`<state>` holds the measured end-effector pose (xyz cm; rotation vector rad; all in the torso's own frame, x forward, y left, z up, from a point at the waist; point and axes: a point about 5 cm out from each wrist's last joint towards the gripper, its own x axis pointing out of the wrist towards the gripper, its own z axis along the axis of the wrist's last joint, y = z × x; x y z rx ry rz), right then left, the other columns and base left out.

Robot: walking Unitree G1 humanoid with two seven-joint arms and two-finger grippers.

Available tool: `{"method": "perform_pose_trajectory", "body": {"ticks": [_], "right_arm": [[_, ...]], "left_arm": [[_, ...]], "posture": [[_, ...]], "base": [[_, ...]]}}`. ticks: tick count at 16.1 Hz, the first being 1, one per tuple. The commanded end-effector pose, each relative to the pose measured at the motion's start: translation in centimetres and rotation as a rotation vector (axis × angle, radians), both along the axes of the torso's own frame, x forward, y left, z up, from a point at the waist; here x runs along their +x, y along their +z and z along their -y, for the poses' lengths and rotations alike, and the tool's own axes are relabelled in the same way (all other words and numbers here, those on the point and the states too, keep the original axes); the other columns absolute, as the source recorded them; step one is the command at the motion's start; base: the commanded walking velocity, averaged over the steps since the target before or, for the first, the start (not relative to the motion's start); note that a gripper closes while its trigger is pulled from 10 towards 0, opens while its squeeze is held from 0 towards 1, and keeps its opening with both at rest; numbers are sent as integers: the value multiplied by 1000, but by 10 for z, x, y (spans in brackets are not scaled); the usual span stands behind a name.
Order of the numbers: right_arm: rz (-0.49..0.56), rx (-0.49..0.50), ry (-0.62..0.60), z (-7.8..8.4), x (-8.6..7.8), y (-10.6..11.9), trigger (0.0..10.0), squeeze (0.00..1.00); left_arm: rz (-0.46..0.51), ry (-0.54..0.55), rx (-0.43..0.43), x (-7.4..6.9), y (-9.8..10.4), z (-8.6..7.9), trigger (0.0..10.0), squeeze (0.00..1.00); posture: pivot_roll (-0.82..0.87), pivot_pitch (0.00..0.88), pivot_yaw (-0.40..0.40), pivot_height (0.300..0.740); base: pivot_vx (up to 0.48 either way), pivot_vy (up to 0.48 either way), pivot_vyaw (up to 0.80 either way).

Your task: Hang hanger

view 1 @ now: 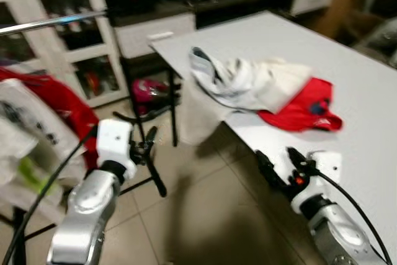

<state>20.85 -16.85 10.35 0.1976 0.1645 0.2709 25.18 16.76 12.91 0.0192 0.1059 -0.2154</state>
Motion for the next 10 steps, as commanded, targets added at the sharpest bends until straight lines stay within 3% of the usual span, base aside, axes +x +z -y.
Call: {"method": "perform_pose_trajectory", "body": {"ticks": [1,4,10], "right_arm": [[0,-1,-5,3,0,1,10000,1000],[0,7,38,1,2,1,10000,1000],[14,7,132,-10,11,2,10000,1000]], "left_arm": [[2,-35,-34,0,3,5,10000,1000],[30,-36,1,1,8,4,10000,1000],[64,-32,2,1,16,1,10000,1000]], "posture": [[89,12,33,740],[99,9,36,740],[132,7,21,740]], "base": [[0,0,800],[0,0,800],[376,0,800]]}}
